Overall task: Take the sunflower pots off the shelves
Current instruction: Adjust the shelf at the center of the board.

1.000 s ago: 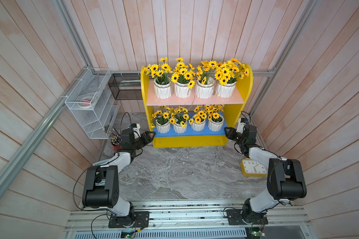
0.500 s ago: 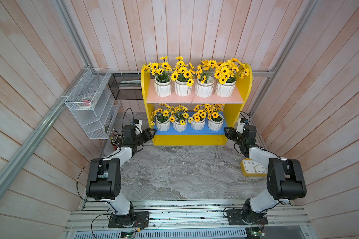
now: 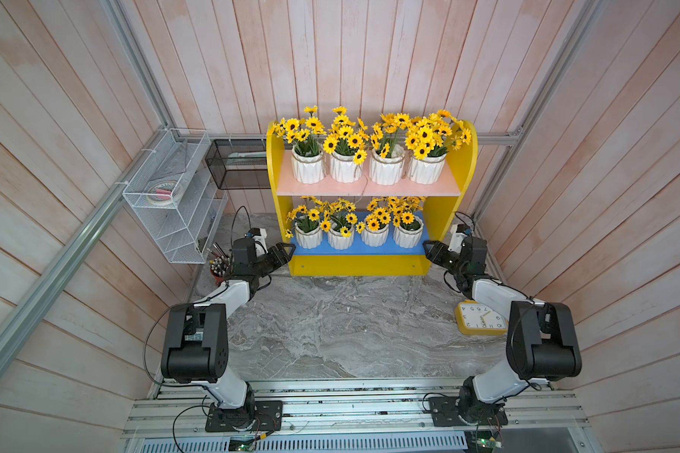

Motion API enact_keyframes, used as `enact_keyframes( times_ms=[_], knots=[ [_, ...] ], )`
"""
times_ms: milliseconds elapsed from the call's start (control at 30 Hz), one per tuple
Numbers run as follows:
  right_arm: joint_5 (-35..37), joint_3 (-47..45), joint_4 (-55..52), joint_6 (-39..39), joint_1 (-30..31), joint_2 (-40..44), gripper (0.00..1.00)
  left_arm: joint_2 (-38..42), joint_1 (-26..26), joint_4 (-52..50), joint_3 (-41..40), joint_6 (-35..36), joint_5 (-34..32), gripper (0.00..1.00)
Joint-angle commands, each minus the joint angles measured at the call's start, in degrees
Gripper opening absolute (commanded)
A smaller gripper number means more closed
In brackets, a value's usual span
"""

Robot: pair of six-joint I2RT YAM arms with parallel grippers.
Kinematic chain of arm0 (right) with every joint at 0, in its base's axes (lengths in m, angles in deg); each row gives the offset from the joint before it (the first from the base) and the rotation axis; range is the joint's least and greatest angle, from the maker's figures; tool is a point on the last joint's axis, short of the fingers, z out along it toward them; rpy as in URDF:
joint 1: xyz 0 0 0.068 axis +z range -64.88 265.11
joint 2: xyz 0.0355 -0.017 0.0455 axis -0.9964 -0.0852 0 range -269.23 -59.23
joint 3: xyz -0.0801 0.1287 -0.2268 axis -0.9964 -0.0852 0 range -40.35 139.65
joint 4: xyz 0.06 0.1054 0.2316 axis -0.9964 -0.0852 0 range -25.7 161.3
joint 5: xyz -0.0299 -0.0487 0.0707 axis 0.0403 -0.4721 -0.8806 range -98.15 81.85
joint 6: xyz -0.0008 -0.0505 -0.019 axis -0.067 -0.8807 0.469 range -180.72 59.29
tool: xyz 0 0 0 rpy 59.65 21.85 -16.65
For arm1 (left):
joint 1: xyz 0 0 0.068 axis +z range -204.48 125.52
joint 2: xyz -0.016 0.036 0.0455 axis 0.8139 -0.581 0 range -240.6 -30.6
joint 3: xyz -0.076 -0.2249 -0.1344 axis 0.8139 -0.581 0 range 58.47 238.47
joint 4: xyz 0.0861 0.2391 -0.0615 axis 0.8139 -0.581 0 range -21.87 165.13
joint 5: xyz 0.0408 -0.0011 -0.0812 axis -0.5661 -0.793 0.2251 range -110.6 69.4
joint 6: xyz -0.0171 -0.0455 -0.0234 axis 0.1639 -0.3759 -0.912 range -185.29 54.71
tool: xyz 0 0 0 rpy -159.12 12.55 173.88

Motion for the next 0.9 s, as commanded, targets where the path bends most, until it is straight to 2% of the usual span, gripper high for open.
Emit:
enact_keyframes(
  times_ms=[0,267,333,400,433,467,567,633,667,800,867],
  knots=[
    [0.56,-0.84,-2.66,0.15,0.01,4.16,0.65,6.35,0.87,0.93,-2.10,0.17,-5.57,0.83],
    [7.06,-2.17,-11.46,-2.22,0.87,13.22,0.72,18.90,0.96,-8.07,-5.30,3.33,-9.52,0.91],
    [8.91,-2.65,-13.32,-3.32,2.29,16.93,0.73,22.75,0.98,-10.47,-5.60,4.10,-9.20,0.98],
    [12.19,-0.77,-17.84,-6.40,6.01,20.57,0.71,26.28,0.92,-12.47,-5.94,5.08,-7.40,1.00],
    [16.93,0.63,-20.37,-8.73,9.80,22.36,0.72,28.18,0.91,-13.56,-5.97,5.81,-5.78,1.00],
    [21.90,2.22,-22.81,-11.60,14.36,24.01,0.74,29.81,0.87,-14.67,-5.99,6.52,-3.85,1.00],
    [29.78,4.26,-25.71,-15.30,22.38,28.05,0.81,34.13,0.78,-17.17,-5.27,7.68,1.77,1.00],
    [32.78,4.01,-24.63,-16.32,25.62,31.12,0.88,36.88,0.74,-16.26,-5.52,8.17,5.32,1.00],
    [33.49,3.60,-23.40,-16.74,26.85,32.80,0.98,38.05,0.71,-15.28,-5.78,9.00,7.13,1.00],
    [29.49,4.07,-18.75,-21.12,29.17,36.23,0.98,40.31,0.35,-7.86,-8.24,7.23,9.19,1.00],
    [31.13,8.13,-19.52,-20.54,29.32,34.82,0.94,39.79,0.34,-1.49,-10.13,4.43,10.93,1.00]
  ],
)
